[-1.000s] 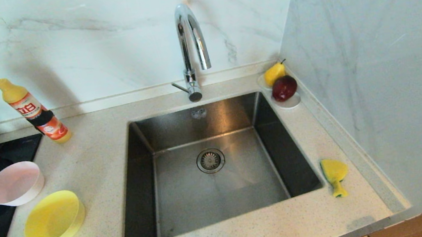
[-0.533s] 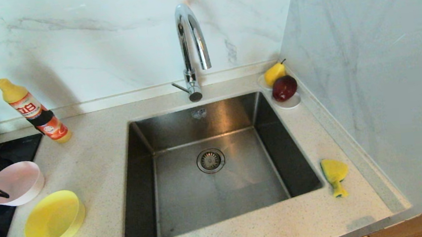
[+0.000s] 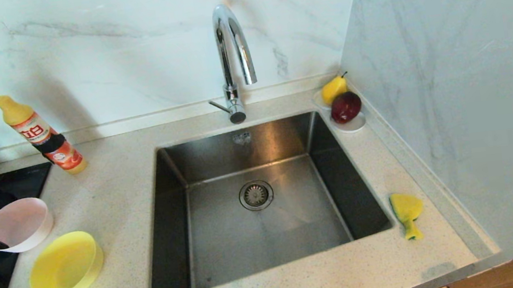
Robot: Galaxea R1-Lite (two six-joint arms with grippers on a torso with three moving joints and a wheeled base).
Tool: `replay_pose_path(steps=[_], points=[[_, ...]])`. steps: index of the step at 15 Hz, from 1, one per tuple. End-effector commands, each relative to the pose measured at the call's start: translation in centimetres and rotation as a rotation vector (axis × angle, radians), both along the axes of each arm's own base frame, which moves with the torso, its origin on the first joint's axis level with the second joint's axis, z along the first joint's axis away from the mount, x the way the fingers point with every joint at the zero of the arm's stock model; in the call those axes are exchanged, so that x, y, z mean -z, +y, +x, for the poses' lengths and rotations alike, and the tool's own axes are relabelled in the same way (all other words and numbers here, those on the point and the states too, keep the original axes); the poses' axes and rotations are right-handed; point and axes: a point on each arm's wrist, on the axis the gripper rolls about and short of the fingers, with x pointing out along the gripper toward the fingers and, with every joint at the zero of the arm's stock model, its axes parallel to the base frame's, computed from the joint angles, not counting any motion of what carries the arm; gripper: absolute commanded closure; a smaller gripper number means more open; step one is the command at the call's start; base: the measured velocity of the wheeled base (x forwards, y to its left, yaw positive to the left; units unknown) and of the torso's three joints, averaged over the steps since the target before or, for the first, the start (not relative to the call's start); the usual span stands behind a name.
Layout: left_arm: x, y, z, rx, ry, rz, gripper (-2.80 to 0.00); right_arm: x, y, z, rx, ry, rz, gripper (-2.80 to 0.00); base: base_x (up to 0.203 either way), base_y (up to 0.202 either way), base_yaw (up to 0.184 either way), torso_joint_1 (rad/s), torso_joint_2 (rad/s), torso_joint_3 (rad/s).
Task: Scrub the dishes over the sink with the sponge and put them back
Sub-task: Place the bowl on the bowl
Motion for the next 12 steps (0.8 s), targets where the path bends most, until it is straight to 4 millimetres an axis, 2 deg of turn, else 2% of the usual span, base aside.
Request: replay_pose_path(steps=[1,9,12], points=[[0.4,0.1,0.0,-0.002,0.011,-0.012,0.00,0.0,0.0,0.0,-0.001,0.000,-0.001,0.00,0.000,0.000,0.000,0.000,0.00,0.000],[-0.5,0.1,-0.1,-0.007,-0.016,0.015,0.00,0.0,0.0,0.0,-0.001,-0.001,-0.001,0.00,0.000,0.000,0.000,0.000,0.00,0.000],[-2.7,-0.5,-0.8,-0.027,-0.066,0.037,0.00,0.0,0.0,0.0,-0.001,0.000,-0.001,0.00,0.000,0.000,0.000,0.000,0.00,0.000]])
